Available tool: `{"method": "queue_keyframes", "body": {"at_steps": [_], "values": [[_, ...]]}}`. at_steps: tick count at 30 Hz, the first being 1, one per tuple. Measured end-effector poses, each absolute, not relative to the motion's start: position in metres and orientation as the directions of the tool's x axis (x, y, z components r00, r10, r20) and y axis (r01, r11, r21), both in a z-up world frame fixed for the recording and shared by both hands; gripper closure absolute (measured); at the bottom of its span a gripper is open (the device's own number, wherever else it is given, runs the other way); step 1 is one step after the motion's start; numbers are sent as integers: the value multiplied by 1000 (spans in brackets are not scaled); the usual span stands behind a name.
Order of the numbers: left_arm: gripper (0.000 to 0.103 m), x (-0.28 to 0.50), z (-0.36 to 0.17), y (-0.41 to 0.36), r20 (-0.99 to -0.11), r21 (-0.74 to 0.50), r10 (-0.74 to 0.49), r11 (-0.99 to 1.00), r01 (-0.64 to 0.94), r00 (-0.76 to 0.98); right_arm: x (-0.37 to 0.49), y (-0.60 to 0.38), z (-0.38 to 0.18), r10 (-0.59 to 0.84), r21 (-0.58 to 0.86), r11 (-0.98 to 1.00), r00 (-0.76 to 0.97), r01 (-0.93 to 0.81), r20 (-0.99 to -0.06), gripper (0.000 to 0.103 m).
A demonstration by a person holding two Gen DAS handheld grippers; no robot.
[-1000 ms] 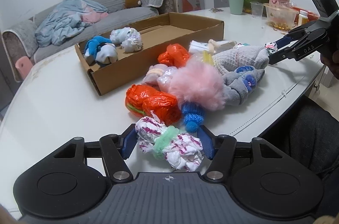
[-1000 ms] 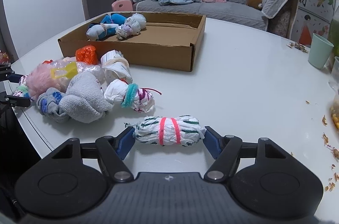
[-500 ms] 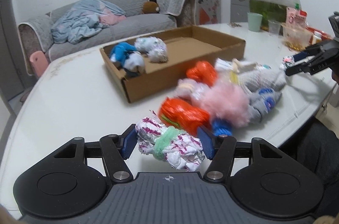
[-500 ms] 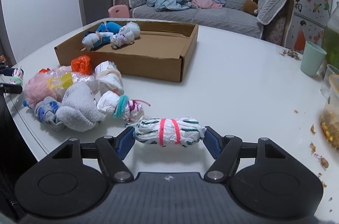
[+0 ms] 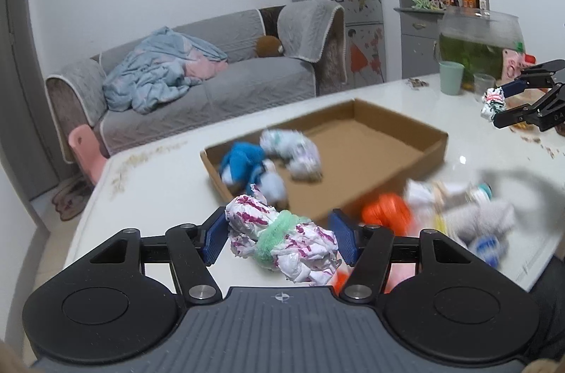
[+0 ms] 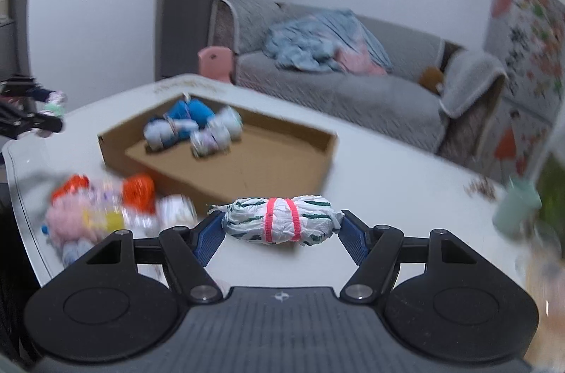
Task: Organize objects
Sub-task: 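Carry both sock rolls into the tray and open both grippers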
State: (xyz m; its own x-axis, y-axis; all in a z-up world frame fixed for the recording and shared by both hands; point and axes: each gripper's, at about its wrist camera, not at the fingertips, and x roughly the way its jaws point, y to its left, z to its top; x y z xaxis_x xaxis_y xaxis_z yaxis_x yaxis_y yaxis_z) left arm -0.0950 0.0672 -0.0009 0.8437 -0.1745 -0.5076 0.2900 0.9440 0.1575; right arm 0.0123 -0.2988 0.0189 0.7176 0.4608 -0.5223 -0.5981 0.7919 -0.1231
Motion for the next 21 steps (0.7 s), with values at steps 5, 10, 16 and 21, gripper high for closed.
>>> {"method": "queue_keyframes", "body": {"at_steps": [5, 10, 16, 21], "values": [[35, -46, 11, 53, -558, 140, -163, 948, 286, 814, 35, -253, 36, 539, -180, 700, 676, -691, -502, 36], [35, -1, 5, 42, -625, 43, -241, 939, 340, 743, 61, -200, 39, 592, -223, 595, 608, -772, -529, 37], [35, 34, -19, 33, -689, 14, -262, 927, 374, 676, 90, -158, 24, 588, -247, 512, 545, -823, -598, 37], [35, 43, -41, 27, -750, 88, -223, 900, 427, 623, 104, -139, 7, 568, -259, 457, 503, -851, -651, 37]]}}
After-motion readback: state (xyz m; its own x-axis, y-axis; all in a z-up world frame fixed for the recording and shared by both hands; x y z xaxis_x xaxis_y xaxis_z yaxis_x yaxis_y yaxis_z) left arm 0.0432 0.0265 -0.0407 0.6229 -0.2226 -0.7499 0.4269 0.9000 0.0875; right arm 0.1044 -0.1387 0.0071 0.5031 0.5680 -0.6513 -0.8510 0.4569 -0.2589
